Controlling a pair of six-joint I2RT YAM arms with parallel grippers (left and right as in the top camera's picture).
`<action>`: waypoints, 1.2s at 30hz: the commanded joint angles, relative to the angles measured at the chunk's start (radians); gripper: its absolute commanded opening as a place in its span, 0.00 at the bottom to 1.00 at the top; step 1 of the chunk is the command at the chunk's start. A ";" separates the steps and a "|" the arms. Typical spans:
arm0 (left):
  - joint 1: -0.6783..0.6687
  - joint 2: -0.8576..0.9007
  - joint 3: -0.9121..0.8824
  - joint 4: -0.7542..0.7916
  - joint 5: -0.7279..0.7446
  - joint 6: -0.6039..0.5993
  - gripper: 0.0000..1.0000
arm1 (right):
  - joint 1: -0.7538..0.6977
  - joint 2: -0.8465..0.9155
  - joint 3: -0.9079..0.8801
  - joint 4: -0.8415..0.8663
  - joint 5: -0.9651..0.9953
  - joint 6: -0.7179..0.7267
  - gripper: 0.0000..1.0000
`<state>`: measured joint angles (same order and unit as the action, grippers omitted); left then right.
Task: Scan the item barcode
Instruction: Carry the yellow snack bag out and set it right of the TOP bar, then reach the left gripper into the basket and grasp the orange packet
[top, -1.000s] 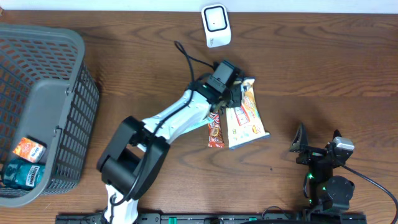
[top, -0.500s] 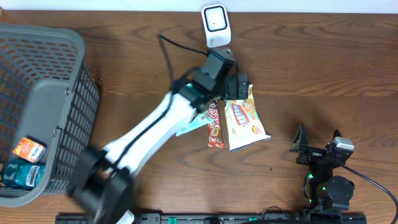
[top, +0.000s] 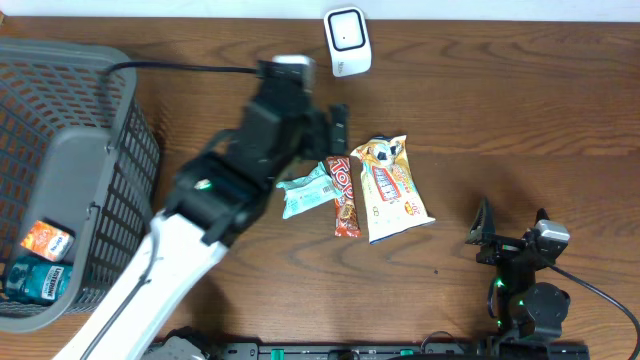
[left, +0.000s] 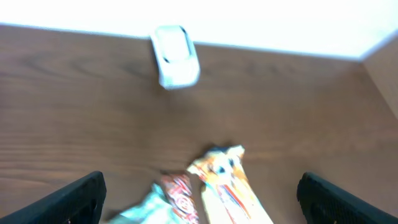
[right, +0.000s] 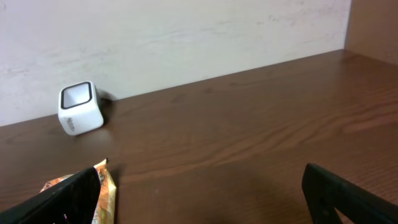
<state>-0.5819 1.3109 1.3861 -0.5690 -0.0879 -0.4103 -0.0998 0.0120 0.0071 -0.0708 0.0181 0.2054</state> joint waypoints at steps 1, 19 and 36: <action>0.087 -0.082 0.013 -0.002 -0.063 0.051 0.98 | -0.004 -0.006 -0.002 -0.004 -0.001 0.011 0.99; 0.909 -0.215 0.019 -0.253 -0.235 -0.291 0.98 | -0.004 -0.006 -0.002 -0.004 -0.001 0.011 0.99; 1.325 0.288 -0.047 -0.342 -0.050 -0.243 0.99 | -0.004 -0.006 -0.002 -0.004 -0.001 0.010 0.99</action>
<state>0.7338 1.5345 1.3701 -0.9310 -0.1551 -0.7284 -0.0998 0.0120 0.0071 -0.0708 0.0181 0.2054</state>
